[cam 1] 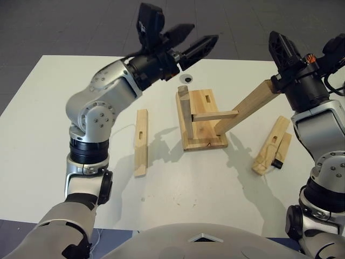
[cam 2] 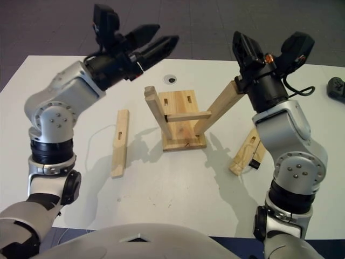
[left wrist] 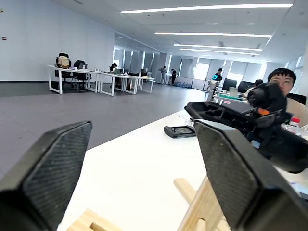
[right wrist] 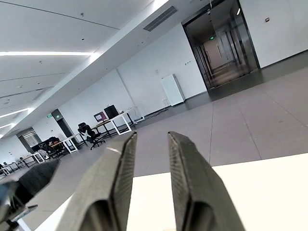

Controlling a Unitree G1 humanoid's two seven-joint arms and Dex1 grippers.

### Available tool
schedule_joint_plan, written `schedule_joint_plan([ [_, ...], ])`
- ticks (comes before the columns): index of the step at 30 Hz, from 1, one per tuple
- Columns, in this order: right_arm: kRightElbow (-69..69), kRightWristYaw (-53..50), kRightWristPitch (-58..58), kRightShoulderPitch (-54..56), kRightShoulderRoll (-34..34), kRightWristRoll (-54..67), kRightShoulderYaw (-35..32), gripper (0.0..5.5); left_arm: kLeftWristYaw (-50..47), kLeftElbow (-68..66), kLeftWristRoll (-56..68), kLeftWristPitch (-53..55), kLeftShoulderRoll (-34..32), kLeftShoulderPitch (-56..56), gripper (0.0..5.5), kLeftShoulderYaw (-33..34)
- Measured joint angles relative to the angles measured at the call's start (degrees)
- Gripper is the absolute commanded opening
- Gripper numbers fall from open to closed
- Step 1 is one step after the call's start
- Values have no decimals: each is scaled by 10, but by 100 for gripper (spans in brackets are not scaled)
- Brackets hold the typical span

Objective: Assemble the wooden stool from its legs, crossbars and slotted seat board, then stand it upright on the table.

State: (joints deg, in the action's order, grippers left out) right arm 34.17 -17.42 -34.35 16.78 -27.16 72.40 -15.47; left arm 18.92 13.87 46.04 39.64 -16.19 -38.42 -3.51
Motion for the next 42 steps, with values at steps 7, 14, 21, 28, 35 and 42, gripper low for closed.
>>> schedule_joint_plan([
  [7,14,41,-2,-6,-20,-81,23,0,-13,7,-45,-15,36,30,221,-8],
  [14,-1,22,0,110,-29,-25,-26,0,-7,4,-65,-21,46,30,105,-1],
  [21,-10,-9,-24,57,-17,10,-14,0,-13,-16,-77,-32,56,27,4,28],
  [28,46,36,0,-64,-1,-37,9,0,-11,-15,-77,-28,65,27,4,30],
  [35,48,22,18,-71,24,-35,6,0,-11,6,-76,-20,73,43,4,29],
  [42,47,-27,10,-5,17,-1,5,0,-37,-19,-14,-4,101,-11,4,98],
])
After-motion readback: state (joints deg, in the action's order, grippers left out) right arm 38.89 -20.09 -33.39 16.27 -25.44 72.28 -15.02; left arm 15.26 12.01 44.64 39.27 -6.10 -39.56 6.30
